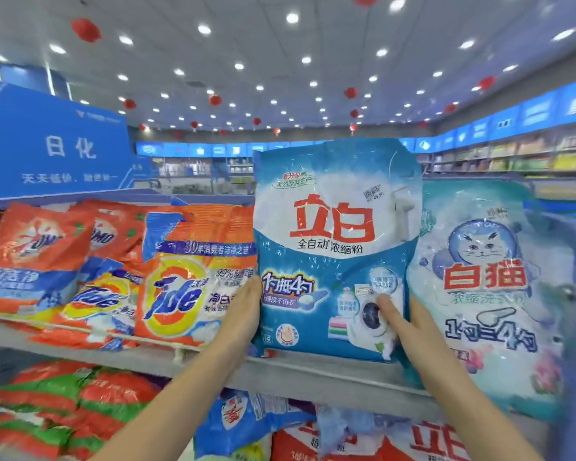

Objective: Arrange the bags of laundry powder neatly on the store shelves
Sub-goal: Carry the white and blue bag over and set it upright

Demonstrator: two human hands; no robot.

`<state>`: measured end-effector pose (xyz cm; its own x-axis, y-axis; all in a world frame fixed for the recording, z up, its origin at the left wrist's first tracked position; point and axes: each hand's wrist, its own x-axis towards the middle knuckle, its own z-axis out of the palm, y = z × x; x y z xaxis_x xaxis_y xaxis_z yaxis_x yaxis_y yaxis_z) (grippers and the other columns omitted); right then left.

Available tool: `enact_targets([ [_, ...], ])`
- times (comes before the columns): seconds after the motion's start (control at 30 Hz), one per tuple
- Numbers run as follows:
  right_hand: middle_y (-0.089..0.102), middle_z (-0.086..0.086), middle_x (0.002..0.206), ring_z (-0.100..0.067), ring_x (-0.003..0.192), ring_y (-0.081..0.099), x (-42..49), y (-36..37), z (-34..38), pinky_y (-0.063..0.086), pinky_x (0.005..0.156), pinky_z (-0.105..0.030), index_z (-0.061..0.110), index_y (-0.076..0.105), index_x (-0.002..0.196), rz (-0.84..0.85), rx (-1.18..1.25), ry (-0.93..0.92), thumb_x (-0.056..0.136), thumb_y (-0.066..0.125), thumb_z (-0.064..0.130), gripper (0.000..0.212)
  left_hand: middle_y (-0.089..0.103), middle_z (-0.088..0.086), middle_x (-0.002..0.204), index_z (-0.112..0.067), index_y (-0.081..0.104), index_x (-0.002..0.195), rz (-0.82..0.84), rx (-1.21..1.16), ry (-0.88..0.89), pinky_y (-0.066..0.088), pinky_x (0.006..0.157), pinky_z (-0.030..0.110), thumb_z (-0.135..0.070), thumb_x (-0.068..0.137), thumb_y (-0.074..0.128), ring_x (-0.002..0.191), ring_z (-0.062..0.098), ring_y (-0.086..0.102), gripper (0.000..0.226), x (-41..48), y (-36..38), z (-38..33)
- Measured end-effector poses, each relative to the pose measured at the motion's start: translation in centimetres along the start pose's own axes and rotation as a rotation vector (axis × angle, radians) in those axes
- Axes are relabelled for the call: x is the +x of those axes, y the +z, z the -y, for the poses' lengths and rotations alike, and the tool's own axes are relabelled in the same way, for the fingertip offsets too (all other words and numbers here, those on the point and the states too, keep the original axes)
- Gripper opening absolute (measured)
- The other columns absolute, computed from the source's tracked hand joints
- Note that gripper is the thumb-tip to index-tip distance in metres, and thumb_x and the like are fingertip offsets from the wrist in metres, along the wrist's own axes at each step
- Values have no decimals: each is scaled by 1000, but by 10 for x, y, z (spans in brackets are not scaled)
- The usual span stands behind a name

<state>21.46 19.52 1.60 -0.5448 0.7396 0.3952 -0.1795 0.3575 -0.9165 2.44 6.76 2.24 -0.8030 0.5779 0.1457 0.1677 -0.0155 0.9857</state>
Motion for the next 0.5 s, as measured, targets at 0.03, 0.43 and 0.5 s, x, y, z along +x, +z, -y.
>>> enact_targets([
  [0.03, 61, 18, 106, 1, 98, 57, 2, 3, 0, 45, 88, -26, 30, 50, 118, -32, -13, 12, 90, 53, 35, 28, 66, 2, 113, -28, 61, 93, 16, -20, 6, 46, 97, 48, -52, 95, 27, 104, 20, 62, 42, 7, 1, -2],
  [0.43, 44, 6, 140, -14, 129, 40, 4, 17, -11, 33, 107, -33, 20, 33, 142, -227, -305, 63, 94, 49, 35, 53, 48, -3, 134, -25, 40, 134, 244, -159, 44, 34, 108, 39, -56, 93, 33, 122, 19, 49, 52, 18, 9, 3],
  [0.5, 47, 2, 134, -18, 128, 42, -4, 20, -19, 33, 97, -24, 14, 34, 139, -220, -382, 24, 95, 48, 27, 47, 40, 1, 142, -21, 31, 142, 252, -91, 97, 28, 107, 28, -45, 98, 26, 128, 16, 40, 50, 14, 8, 9],
])
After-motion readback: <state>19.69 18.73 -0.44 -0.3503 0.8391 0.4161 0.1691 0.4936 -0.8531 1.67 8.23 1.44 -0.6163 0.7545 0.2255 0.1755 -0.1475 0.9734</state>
